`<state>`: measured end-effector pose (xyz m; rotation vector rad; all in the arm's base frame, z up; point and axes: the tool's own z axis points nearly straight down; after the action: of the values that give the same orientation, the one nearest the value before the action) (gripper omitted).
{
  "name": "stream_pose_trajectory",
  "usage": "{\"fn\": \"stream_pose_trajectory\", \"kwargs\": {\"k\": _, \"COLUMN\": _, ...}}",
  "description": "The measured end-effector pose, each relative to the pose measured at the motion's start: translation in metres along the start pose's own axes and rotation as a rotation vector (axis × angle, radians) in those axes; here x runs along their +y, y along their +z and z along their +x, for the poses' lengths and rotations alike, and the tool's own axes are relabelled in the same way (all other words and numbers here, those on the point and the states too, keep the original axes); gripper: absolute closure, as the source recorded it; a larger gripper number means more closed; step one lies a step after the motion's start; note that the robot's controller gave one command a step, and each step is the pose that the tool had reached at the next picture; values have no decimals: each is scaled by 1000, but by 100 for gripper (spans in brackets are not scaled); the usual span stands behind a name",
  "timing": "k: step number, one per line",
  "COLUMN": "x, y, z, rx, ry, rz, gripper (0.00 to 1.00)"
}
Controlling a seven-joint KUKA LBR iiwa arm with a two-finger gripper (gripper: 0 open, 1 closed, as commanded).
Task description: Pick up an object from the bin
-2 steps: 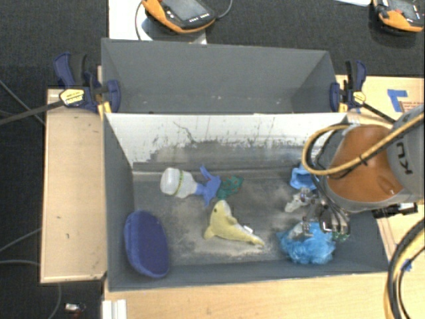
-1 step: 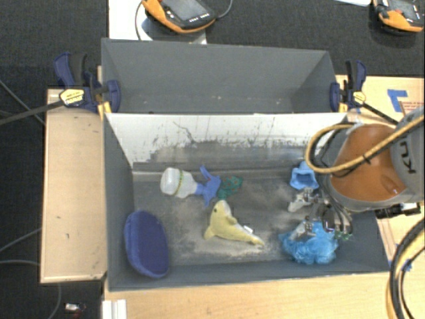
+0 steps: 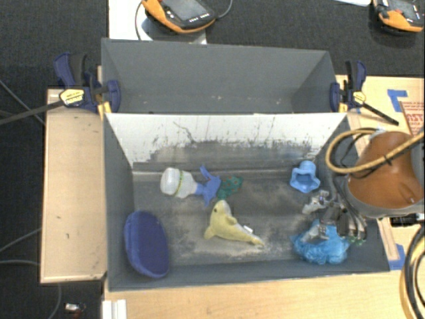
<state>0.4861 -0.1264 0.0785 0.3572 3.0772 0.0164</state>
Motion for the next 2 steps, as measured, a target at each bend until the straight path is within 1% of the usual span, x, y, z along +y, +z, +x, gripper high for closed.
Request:
{"fn": "stream_pose_trajectory", "kwargs": {"k": 1, "x": -1, "y": -15, "z": -3, "rx": 7, "ry": -31, "rz": 3, "gripper": 0}}
{"fn": "stream_pose_trajectory", "kwargs": {"k": 2, "x": -8, "y": -26, "z": -26, "rx": -4, "ry": 36, "rz": 1, "gripper": 0}}
